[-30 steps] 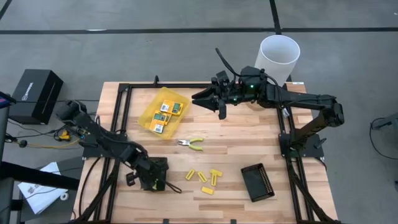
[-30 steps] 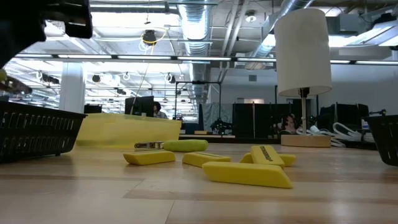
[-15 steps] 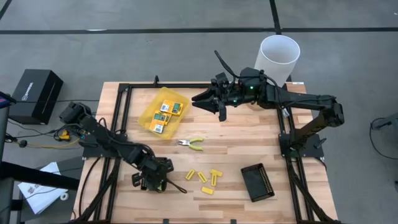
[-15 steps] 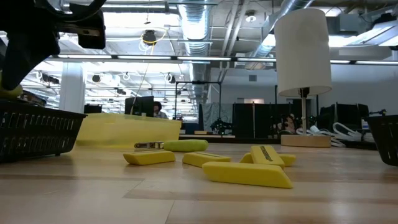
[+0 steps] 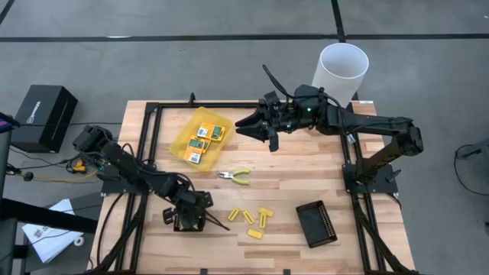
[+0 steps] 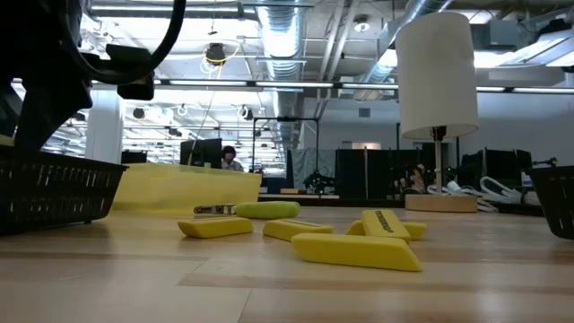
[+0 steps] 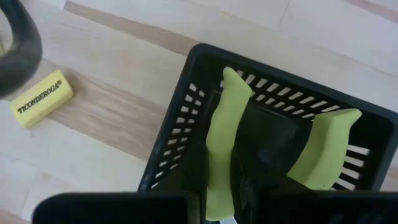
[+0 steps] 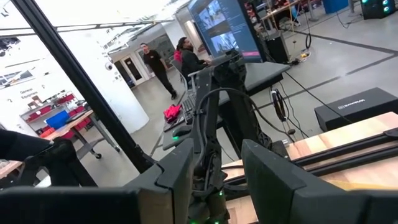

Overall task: Pick & Place School Supplies
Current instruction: Put the green hole puncher into the left black bin

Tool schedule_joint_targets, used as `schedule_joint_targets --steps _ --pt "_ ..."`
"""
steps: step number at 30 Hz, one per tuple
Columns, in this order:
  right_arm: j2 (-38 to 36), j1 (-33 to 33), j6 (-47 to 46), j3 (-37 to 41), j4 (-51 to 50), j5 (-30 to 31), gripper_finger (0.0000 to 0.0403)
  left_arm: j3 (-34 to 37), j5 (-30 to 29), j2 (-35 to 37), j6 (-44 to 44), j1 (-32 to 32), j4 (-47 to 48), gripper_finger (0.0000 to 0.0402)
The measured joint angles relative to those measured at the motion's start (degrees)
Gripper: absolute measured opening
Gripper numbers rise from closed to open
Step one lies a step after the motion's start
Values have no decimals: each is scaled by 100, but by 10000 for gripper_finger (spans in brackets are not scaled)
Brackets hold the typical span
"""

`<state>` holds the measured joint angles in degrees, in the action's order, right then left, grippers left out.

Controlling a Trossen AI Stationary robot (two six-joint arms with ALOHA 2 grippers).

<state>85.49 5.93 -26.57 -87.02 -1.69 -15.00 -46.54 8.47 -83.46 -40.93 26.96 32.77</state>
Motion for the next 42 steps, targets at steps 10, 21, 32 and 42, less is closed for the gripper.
schedule_joint_targets --steps 10,21,32,42 --pt "0 17 0 0 -1 0 129 4 299 0 0 0 -108 54" --pt "0 17 2 0 0 -2 129 4 245 0 4 -11 -135 148" --pt "0 17 17 2 59 -4 129 -158 -501 363 338 -63 -105 132" --pt "0 20 18 2 362 -9 129 -984 -1206 962 2513 -1256 -214 128"
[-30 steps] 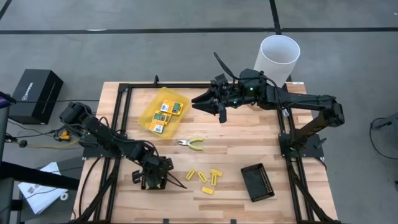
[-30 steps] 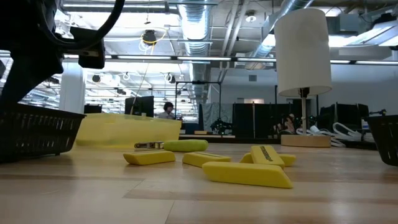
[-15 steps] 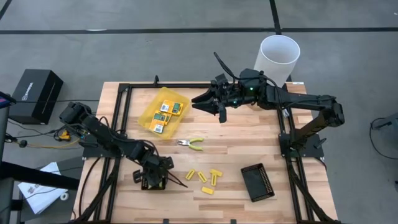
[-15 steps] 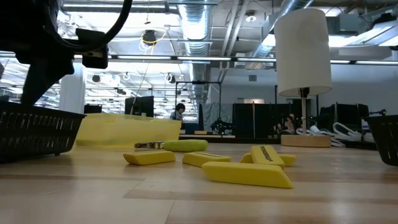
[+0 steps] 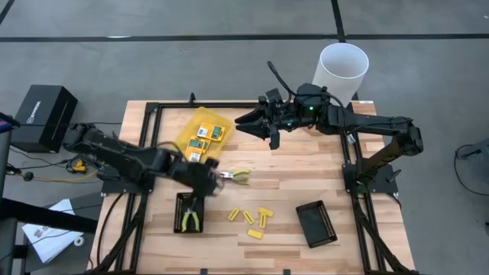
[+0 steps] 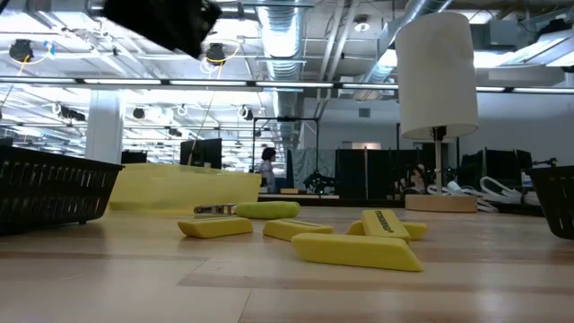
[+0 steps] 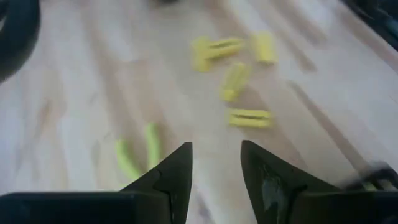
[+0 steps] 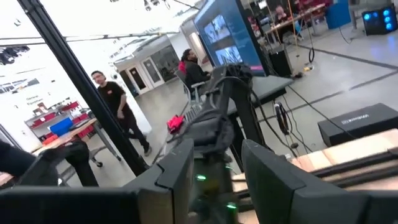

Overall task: Pick & Place School Supplies
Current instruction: Put the green hole puncher into the left black bin

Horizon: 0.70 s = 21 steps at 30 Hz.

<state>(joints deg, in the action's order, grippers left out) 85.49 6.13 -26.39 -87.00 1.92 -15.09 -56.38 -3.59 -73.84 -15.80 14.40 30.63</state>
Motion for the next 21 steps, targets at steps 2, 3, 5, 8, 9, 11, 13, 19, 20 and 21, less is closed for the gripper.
schedule_joint_targets --steps 2,3,5,8,9,11,13,19,20,21 --pt "0 0 30 0 129 0 129 -107 -14 -123 625 -367 41 126" --pt "0 0 79 -1 190 1 129 -166 -7 -233 940 -553 35 125" --pt "0 0 143 -73 178 0 129 -224 150 -477 1352 -886 165 123" --pt "4 4 293 -304 172 -4 129 -414 260 -941 1485 -1211 56 119" --pt "-2 4 396 -385 158 -7 129 -467 274 -1093 1431 -1272 83 117" --pt "-4 18 559 -592 -16 -38 129 -621 297 -1449 1276 -1389 31 115" --pt "-2 57 603 -801 -225 -142 129 -795 343 -1752 1145 -1488 82 112" --pt "-2 79 993 -1357 -1227 -173 129 -1225 391 -2423 850 -1690 -36 111" --pt "-2 79 1036 -1423 -1356 -174 129 -1282 392 -2500 833 -1731 -44 111" --pt "-3 79 1072 -1469 -1460 -176 129 -1324 391 -2578 830 -1776 -50 111"
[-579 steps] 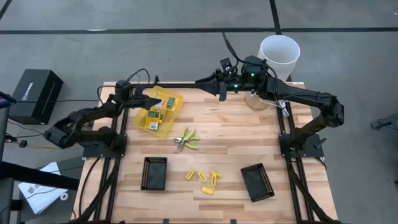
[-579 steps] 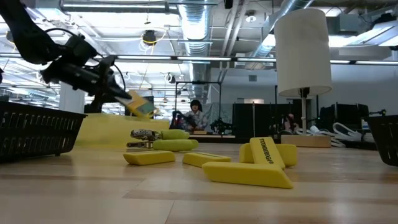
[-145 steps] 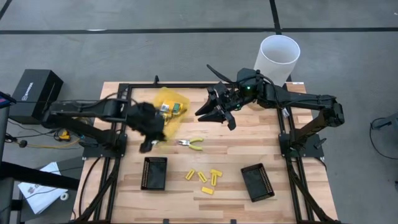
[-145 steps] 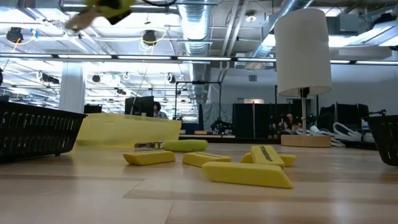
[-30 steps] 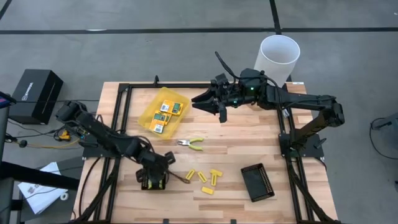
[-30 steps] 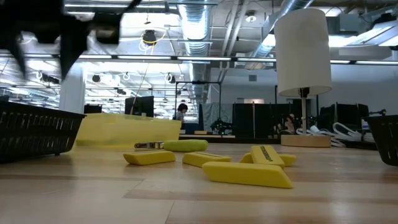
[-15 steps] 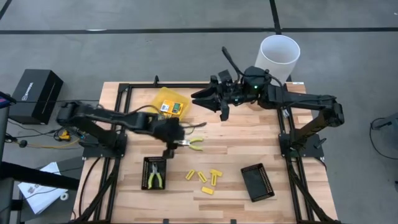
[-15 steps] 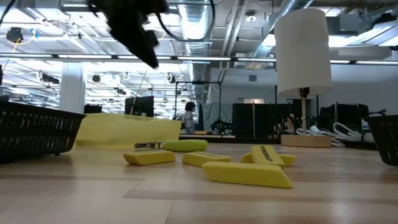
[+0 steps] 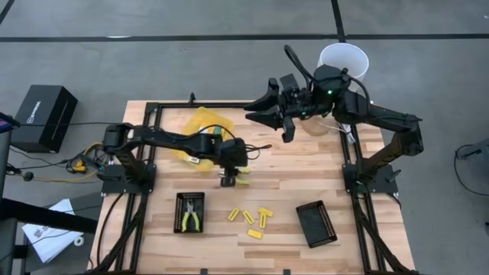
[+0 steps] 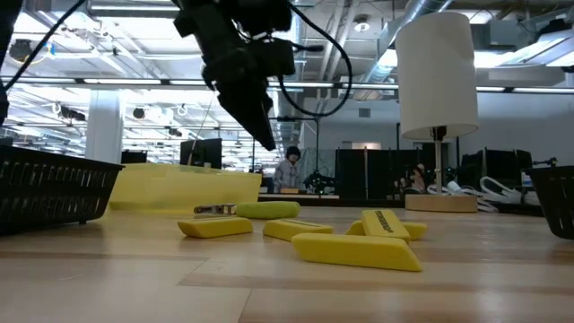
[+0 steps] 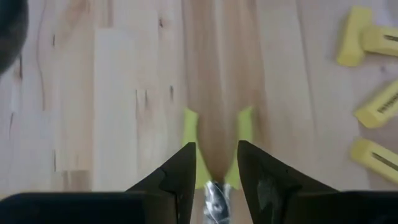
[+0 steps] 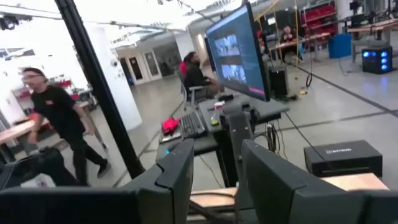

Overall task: Pick & Place School Supplies
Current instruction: Put the green hole puncher into the left black bin

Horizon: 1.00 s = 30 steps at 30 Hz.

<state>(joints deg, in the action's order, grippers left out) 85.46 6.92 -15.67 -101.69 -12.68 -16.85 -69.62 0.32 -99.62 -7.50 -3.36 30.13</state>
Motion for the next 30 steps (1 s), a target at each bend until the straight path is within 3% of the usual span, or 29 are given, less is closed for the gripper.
schedule_joint_targets --steps 11,30 --pt "1 90 127 -37 -438 -285 129 -88 182 -709 43 -340 -194 111" --pt "1 109 112 -37 -474 -305 129 -79 270 -981 -21 -343 -475 111"
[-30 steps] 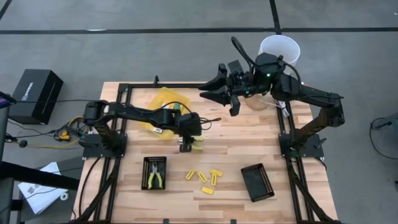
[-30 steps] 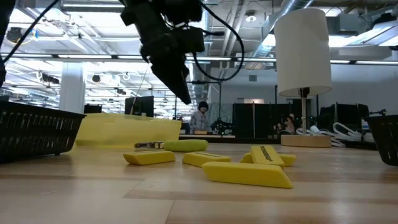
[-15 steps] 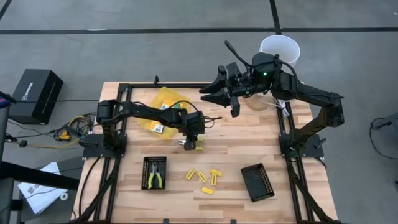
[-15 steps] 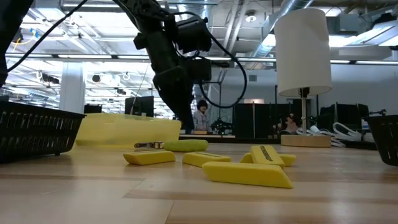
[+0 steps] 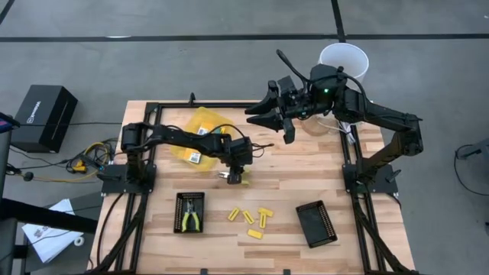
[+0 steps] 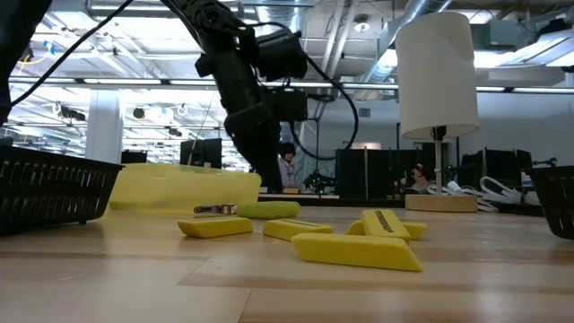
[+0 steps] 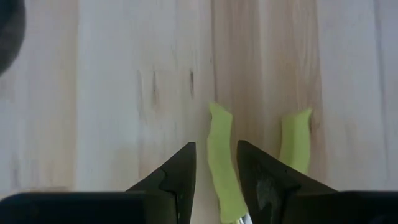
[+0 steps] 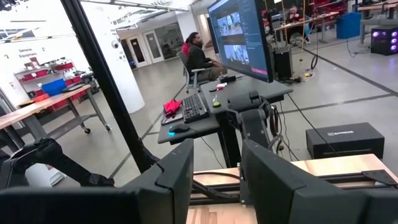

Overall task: Pick & Place School Supplies
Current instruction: Put the green hole puncher into the left black bin

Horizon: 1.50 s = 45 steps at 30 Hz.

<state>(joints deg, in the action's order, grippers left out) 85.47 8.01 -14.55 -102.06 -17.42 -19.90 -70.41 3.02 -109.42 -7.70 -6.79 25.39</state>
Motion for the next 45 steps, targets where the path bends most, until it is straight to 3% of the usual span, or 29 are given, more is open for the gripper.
schedule_joint_targets --steps 15,18,22,31,36,45 --pt "0 0 -46 0 -12 22 129 -22 171 -576 81 0 -62 109" --pt "0 0 -46 0 -15 24 129 -22 164 -604 157 0 -77 89" --pt "0 0 -3 0 -15 24 129 8 152 -428 178 -42 -107 36" --pt "0 53 258 0 -10 24 129 23 98 671 1067 -320 -116 36" --pt "0 125 298 0 7 26 129 13 -566 1578 1997 -337 134 36" --pt "0 157 403 0 42 -268 129 96 -2482 2985 4677 -27 2059 36"
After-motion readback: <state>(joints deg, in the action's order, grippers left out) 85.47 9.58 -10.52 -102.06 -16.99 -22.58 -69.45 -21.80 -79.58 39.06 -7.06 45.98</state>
